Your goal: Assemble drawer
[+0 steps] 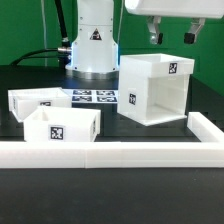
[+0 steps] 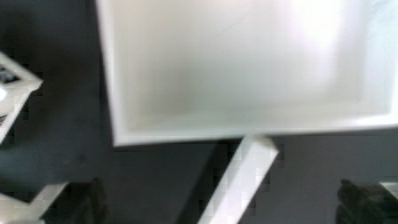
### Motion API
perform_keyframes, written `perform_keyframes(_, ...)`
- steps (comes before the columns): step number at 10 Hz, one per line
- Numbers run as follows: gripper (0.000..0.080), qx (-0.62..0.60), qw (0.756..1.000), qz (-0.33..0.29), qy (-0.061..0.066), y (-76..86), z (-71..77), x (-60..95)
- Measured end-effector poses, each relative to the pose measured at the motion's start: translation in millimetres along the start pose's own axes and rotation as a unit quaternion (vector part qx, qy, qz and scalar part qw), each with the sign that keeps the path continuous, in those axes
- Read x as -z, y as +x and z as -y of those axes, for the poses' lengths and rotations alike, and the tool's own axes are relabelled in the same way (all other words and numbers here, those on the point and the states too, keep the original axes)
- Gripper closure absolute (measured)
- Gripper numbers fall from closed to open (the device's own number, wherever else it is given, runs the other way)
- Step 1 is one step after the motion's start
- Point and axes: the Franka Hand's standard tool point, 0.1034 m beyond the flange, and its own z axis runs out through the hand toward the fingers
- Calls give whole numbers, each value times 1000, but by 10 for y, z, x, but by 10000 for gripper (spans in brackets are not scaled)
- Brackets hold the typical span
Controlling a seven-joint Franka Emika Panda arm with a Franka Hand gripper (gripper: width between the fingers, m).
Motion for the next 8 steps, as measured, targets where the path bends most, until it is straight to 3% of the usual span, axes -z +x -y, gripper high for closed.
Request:
perform_keyframes(1, 150, -6, 1000, 2, 8, -50, 63, -34)
perform_keyframes(5, 150, -9, 1000, 0, 9, -49, 57, -49)
perform_keyframes(6, 150, -19, 1000, -9, 15, -83, 106, -95)
perform_keyframes(8, 150, -6, 1000, -15, 16, -178, 304, -180)
